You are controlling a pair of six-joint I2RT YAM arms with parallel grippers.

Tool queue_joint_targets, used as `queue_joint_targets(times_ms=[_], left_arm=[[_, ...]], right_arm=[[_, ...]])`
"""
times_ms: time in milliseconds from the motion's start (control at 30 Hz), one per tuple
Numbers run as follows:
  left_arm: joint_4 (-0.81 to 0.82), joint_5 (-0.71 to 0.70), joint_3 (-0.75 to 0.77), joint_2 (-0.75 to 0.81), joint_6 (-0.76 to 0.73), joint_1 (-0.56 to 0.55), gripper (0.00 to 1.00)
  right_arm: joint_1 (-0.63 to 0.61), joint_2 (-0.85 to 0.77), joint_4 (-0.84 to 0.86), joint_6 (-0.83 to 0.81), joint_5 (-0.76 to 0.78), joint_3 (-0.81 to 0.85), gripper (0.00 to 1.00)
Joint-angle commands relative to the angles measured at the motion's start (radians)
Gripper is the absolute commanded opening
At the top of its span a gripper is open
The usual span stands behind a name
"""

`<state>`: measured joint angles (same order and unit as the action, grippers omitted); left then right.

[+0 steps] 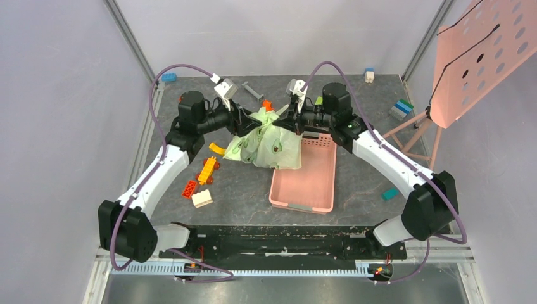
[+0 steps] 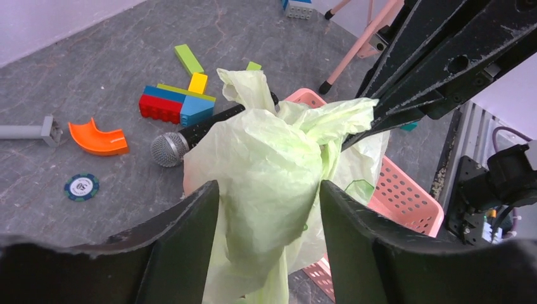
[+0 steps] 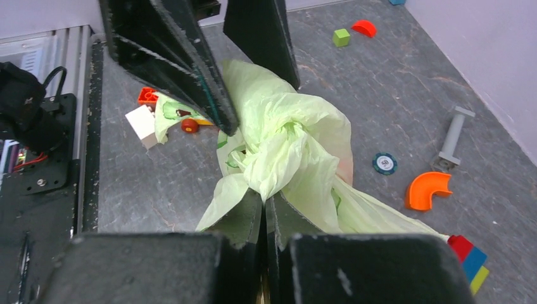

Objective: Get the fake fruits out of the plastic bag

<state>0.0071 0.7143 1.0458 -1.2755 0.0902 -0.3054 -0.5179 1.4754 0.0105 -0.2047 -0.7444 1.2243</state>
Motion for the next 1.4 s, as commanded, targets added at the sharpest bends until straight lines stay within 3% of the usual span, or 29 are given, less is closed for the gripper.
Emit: queue_joint_targets(times_ms=[0,100,233,300,900,1133,1367], left_arm=[[0.054,-0.003,-0.005,0.02,0.013,-0.004,0.55],[0.066,-0.014,-0.007,0.019,0.029,-0.004,0.32],[0.091,-0.031,-0.021,0.03,0.048,-0.004,0.14],[0.094,-0.048,-0.027,0.04,0.054,-0.005,0.1],[0.24,-0.222,-0.166,0.179,0.203,-0.003,0.15],[0.248,-0.432,-0.255,0.251,0.313,0.002,0.15],[0.319,-0.604,-0.393,0.351,0.465,0.004,0.11]], right_arm=[[-0.004,-0.029,0.044,0.007,-0.089,-0.003,0.0],[-0.003,-0.034,0.04,0.0,-0.081,-0.013,0.0],[-0.004,-0.039,0.037,-0.002,-0.055,-0.022,0.0],[-0.004,-0.049,0.038,-0.004,-0.033,-0.032,0.0],[0.0,-0.222,0.102,0.159,0.621,-0.252,0.0],[0.023,-0.304,0.183,0.347,0.852,-0.393,0.0],[0.068,-0.404,0.338,0.613,0.909,-0.598,0.0]])
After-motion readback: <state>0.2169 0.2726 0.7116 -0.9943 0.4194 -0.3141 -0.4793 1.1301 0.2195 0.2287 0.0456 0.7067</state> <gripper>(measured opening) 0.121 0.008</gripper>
